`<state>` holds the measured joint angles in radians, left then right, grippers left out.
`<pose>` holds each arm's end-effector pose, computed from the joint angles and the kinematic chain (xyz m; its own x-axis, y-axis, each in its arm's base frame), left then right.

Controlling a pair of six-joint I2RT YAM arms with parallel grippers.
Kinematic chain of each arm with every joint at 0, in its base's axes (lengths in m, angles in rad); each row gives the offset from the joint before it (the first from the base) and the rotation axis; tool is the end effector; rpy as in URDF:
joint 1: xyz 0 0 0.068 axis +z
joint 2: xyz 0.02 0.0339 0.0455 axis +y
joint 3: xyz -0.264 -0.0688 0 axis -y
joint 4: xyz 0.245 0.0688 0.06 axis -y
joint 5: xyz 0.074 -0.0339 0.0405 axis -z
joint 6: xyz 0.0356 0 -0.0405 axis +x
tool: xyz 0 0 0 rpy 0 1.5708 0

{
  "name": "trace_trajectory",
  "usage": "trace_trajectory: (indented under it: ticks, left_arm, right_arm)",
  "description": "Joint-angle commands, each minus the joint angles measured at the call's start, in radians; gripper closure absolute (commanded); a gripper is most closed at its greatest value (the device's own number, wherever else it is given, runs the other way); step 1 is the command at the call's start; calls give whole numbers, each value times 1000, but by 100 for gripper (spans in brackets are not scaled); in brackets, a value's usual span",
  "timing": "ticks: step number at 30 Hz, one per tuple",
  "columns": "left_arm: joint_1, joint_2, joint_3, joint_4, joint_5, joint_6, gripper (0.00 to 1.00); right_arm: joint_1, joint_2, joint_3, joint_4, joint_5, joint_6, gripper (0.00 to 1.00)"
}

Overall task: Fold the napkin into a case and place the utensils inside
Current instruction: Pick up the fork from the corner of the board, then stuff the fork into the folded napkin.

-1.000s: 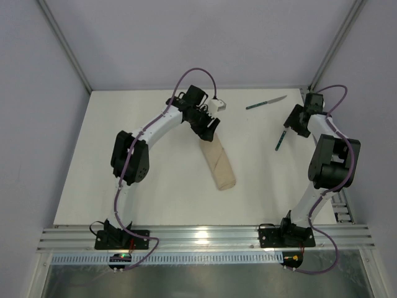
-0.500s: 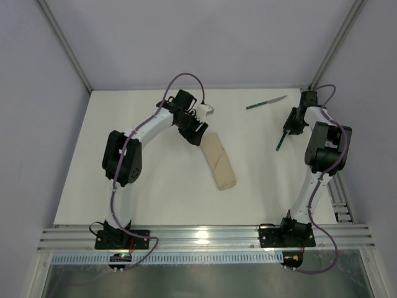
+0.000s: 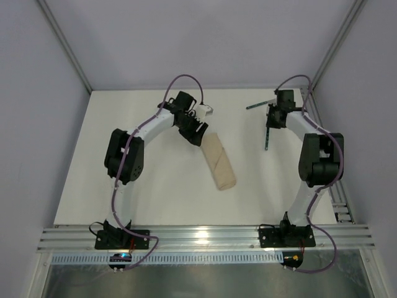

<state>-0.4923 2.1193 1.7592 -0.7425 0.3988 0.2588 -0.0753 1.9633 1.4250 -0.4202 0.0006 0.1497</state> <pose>0.3956 -0.2278 0.2133 -0.6092 0.5944 -0.5249 0.7716 0.5970 -0.2195 0.4239 -0.0320 0.1936 -0.7956 0.2096 -0.5684 0.1964 0.9768 0.0852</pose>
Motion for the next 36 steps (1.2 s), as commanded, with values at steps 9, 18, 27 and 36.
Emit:
trace_trajectory:
  ticks: [9,18,27,36]
  left_arm:
    - [44,117,121,103,23,-92,35]
    - [58,168,138,98,127,-124,40]
    - [60,188,141,107,140,-128,49]
    - [64,222,178,112,195,-190,51]
  right_arm:
    - [503,-273,-201,577,22,8,96]
    - [638,-198,-228,561,81,65,96]
    - [646,-162,-244,546,81,85,96]
    - [649,-155,-253,479,81,67,97]
